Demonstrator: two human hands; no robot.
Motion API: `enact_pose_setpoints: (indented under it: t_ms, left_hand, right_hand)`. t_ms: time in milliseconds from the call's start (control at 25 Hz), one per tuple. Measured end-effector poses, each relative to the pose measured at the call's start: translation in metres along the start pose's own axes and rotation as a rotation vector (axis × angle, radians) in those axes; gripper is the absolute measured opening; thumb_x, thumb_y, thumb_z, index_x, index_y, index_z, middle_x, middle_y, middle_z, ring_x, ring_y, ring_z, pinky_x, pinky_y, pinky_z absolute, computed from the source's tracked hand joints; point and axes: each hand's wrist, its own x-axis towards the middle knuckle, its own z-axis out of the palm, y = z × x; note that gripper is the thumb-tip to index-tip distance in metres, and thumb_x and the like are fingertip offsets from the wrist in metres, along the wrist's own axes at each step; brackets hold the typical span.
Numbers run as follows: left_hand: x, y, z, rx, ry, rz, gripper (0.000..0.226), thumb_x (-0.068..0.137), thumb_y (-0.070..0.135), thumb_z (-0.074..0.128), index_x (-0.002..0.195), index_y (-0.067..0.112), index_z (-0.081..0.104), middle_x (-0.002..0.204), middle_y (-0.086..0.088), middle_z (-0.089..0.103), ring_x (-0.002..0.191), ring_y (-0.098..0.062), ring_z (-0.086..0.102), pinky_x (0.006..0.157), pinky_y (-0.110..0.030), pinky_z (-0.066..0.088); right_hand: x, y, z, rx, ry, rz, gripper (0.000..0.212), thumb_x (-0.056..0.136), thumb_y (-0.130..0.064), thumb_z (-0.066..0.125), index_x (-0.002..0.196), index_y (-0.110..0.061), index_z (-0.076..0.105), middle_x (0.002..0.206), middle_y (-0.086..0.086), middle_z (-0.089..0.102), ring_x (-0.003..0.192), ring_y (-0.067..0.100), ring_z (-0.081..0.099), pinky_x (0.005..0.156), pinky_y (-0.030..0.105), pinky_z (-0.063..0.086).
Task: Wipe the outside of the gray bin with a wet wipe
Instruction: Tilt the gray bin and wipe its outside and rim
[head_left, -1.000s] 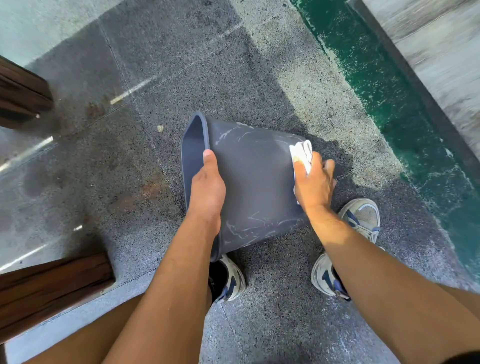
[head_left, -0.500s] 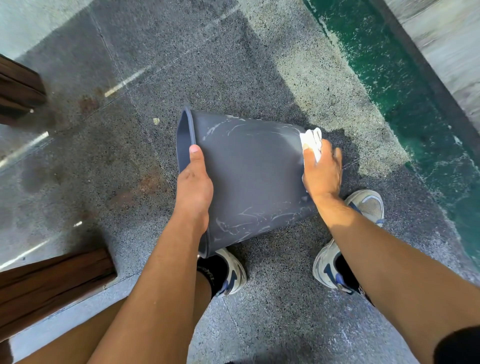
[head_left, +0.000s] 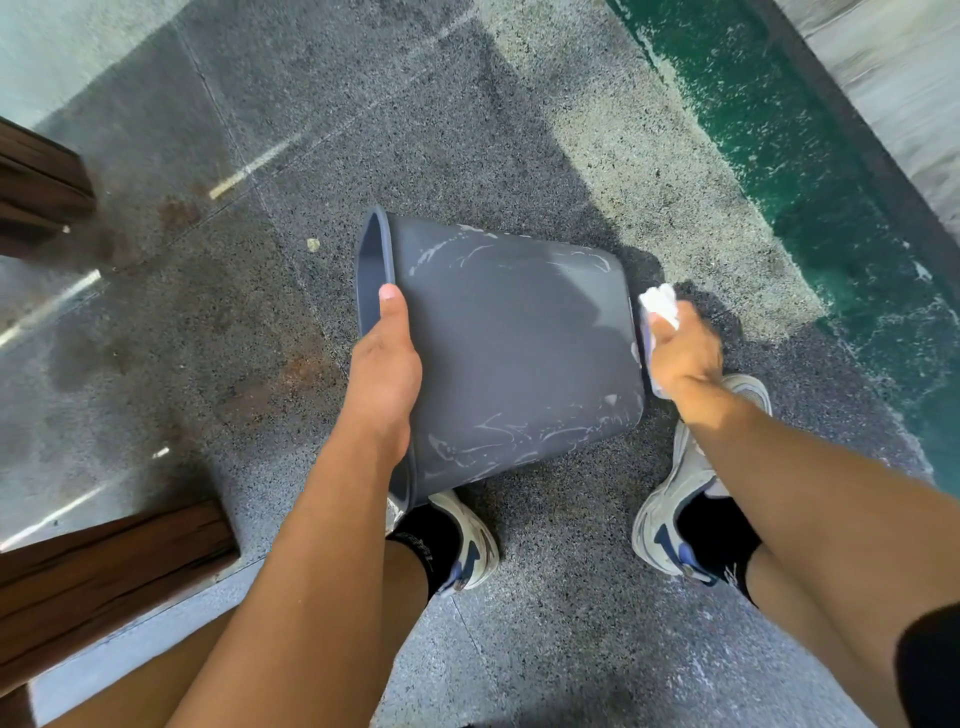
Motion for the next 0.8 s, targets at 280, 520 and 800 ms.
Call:
enact_pose_setpoints:
  t_ms: [280,520,800]
  left_hand:
    - [-0.005,0.009,0.004,-0.318,-0.330,-0.072,0.040,0.101,0.050,0.048,0.121,0.022,0.070,0.111,0.001,0.077,0.102,-0.018,0.074,0.088,-0.040,0.057]
    - [-0.019,0.032,0.005,-0.398,-0.412,-0.043,0.056,0.096,0.058,0.047,0.115,0.012,0.074,0.109,-0.009,0.077,0.101,-0.024,0.074,0.088,-0.040,0.056]
    - [-0.021,0.034,0.010,-0.365,-0.239,-0.043,0.075,0.087,0.072,0.042,0.120,0.010,0.070,0.116,-0.012,0.074,0.102,-0.023,0.071,0.094,-0.038,0.055]
  right_hand:
    - [-0.023,0.003,-0.031,0.431,0.150,0.189,0.047,0.103,-0.032,0.054,0.145,-0.013,0.044,0.137,0.017,0.057,0.127,0.037,0.055,0.098,0.045,0.049]
    - [-0.059,-0.040,-0.039,0.628,0.233,0.060,0.039,0.093,-0.039,0.061,0.129,-0.023,0.059,0.118,0.010,0.065,0.105,0.027,0.066,0.085,0.035,0.055]
    - [-0.146,-0.141,-0.034,0.705,0.058,-0.314,0.045,0.085,-0.028,0.060,0.130,-0.028,0.058,0.123,0.001,0.061,0.109,0.016,0.062,0.097,0.038,0.052]
